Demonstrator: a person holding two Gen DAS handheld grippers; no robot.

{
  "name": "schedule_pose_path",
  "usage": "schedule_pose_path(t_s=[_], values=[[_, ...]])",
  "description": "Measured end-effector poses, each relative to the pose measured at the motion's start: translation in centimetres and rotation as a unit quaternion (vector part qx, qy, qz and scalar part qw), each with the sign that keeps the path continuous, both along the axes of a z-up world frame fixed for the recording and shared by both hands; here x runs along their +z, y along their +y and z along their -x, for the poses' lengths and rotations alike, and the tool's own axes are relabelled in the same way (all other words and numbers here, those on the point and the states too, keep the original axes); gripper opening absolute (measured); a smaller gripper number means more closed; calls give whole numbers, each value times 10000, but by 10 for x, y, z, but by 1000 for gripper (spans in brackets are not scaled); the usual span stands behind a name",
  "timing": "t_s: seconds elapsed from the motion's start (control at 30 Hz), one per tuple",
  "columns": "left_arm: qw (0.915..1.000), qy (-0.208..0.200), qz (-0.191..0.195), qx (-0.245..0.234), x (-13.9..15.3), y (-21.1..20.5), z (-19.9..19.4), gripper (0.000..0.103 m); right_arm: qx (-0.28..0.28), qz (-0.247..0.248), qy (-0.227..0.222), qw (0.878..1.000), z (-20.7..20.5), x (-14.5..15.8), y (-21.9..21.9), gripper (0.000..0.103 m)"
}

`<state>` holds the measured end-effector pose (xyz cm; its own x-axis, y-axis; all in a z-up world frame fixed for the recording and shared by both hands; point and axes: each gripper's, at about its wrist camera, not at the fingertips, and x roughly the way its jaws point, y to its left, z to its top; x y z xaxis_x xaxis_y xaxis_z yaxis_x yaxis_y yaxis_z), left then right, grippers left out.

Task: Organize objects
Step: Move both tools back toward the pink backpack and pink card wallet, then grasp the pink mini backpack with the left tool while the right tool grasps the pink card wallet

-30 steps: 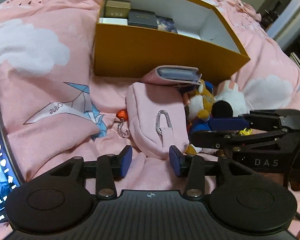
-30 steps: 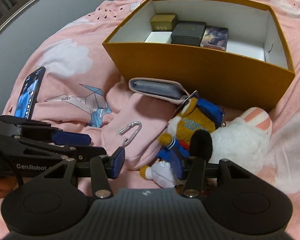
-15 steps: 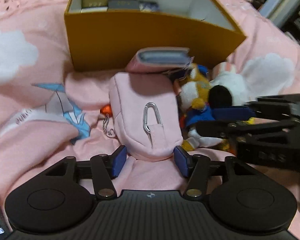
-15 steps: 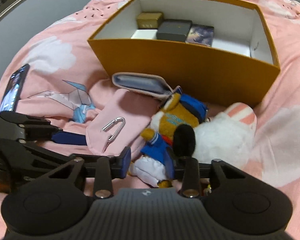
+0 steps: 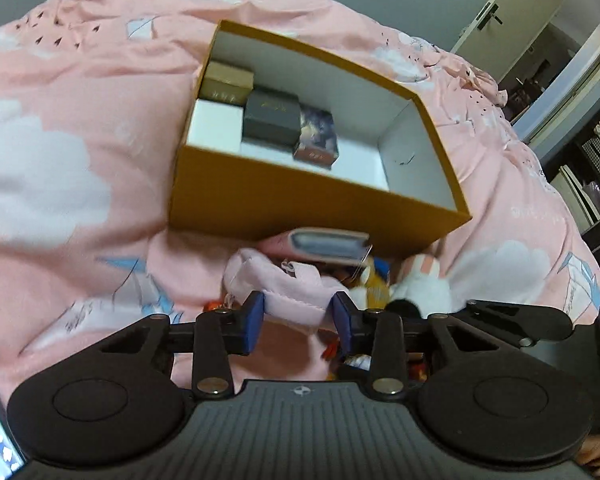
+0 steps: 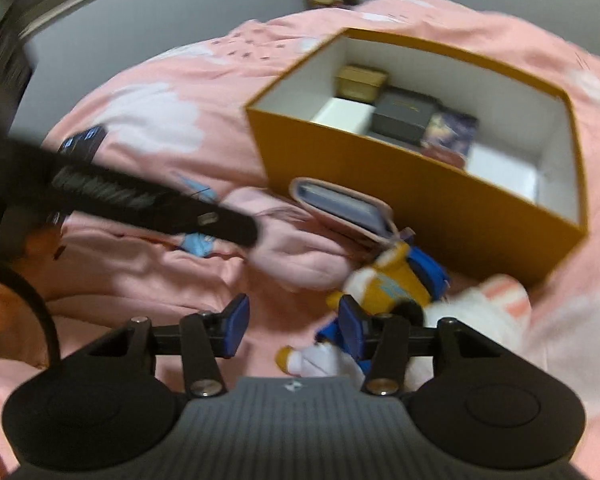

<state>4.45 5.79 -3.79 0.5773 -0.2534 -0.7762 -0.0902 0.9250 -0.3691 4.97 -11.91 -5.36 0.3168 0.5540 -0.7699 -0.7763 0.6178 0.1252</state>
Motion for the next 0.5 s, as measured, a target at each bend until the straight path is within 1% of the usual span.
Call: schedule_pose_path(t_s=[0.07, 0.1, 0.13, 0.17, 0.2, 0.23, 0.27, 0.3, 0.37, 0.4, 0.47, 0.5], values=[[10000, -44, -16, -11, 2, -4, -6, 40, 59, 112, -451, 9989, -3, 1, 9, 57], [10000, -90, 9, -6, 5, -3, -7, 39, 111, 161, -613, 9979, -6, -2, 14, 57], [9999, -162, 17, -41, 7, -1, -7, 30, 122, 197, -644, 9977, -9, -6, 18, 56], [9997, -206, -8, -88, 8, 0, -7, 30, 116, 231, -615, 9978, -14, -10, 21, 54], [9997, -218, -79, -111, 8, 2, -6, 30, 129, 211, -574, 9980, -18, -14, 23, 37], [9995, -235, -195, -109, 8, 3, -4, 31, 106, 154, -533, 9984, -22, -18, 24, 29], [9992, -263, -289, -120, 8, 5, 0, 35, 55, 79, -498, 9987, -26, -19, 23, 27], [9989, -263, -367, -147, 8, 7, 3, 36, -27, -7, -445, 9990, -30, -19, 21, 21], [9978, -244, -570, -237, 11, 9, 13, 41, -110, -113, -338, 9993, -33, -13, 16, 16], [9965, -215, -724, -352, 14, 9, 17, 42, -114, -185, -171, 9996, -34, -6, 12, 14], [9928, -279, -1015, -565, 18, 6, 22, 53, 87, -420, 290, 9987, -34, 11, 6, 13], [9901, -277, -1188, -696, 19, 2, 23, 57, 208, -523, 501, 9972, -35, 18, 4, 13]])
